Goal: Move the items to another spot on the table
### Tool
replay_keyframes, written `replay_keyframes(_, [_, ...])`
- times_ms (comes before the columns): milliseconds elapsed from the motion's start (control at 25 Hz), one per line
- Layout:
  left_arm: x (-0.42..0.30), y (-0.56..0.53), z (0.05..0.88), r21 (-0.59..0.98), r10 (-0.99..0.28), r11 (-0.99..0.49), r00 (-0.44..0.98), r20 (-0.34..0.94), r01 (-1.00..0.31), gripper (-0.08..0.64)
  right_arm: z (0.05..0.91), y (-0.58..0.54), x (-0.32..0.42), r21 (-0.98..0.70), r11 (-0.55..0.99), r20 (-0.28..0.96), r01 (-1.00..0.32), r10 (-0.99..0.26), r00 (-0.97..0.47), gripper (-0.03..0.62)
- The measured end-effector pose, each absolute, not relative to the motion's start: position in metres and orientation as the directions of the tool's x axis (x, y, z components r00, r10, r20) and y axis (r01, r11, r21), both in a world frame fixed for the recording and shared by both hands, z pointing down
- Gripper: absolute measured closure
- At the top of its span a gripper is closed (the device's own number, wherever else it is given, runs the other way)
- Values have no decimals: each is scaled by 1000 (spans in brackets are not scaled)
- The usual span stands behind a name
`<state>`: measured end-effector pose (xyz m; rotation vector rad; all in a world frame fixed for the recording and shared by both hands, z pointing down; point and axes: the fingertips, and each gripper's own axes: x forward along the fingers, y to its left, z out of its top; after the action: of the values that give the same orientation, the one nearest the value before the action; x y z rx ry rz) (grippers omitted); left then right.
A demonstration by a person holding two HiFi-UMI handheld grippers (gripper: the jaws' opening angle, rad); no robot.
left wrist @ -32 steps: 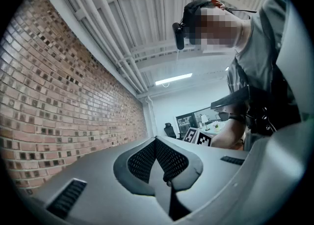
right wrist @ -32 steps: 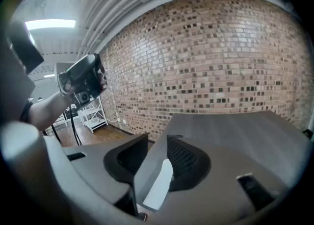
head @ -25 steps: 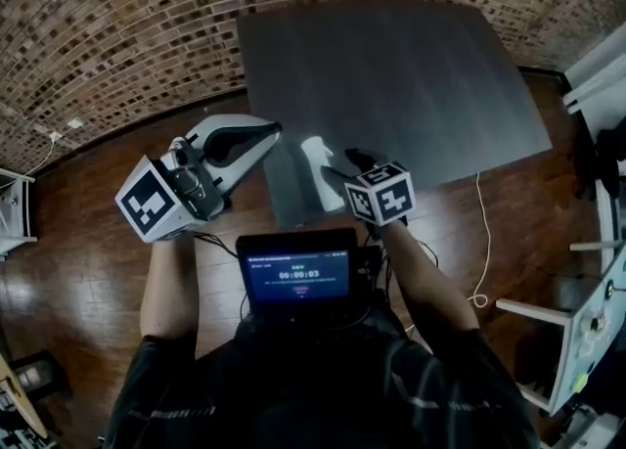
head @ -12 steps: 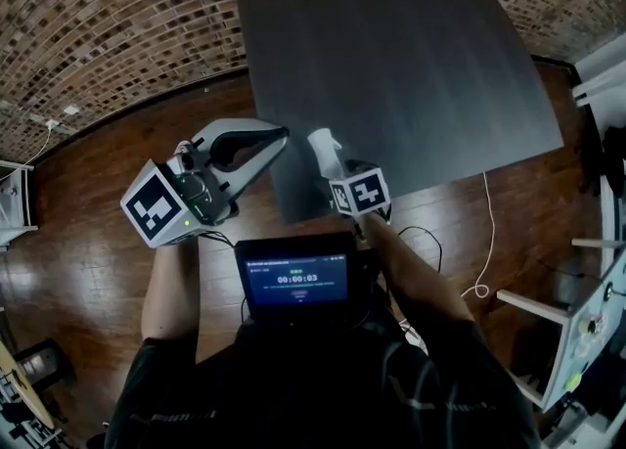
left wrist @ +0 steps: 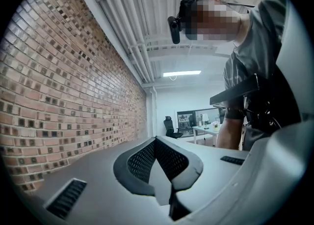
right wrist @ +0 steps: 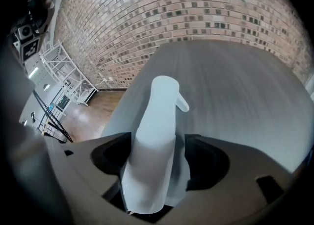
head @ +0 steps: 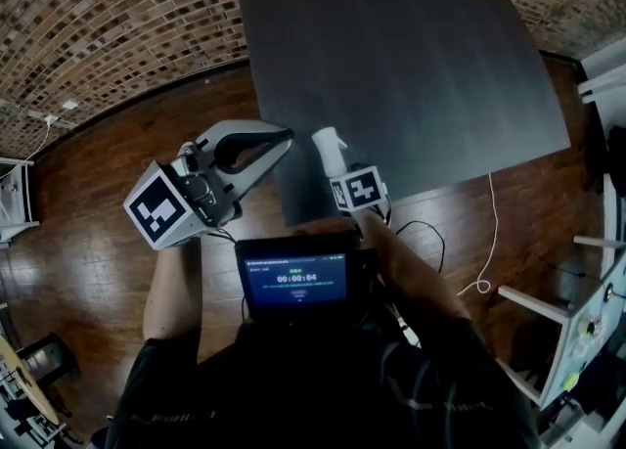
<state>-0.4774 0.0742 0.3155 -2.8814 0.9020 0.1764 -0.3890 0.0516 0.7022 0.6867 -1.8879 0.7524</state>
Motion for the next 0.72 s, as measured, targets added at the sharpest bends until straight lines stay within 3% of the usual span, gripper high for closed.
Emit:
replay_keyframes(80, [-479, 73, 317, -75, -564, -814, 814, -139, -577, 566, 705, 52, -386, -216, 634, 912, -743, -140, -385, 241])
replay_keyframes(160, [-479, 72, 316, -77, -563, -814, 815, -139, -576, 566, 706, 54, -383, -220, 621, 911, -753, -146, -386, 311])
replay_keyframes(720, [-482, 70, 308, -98, -561, -811, 814, -153, -577, 566, 701, 52, -385, -247, 587, 895, -771, -168, -414, 316])
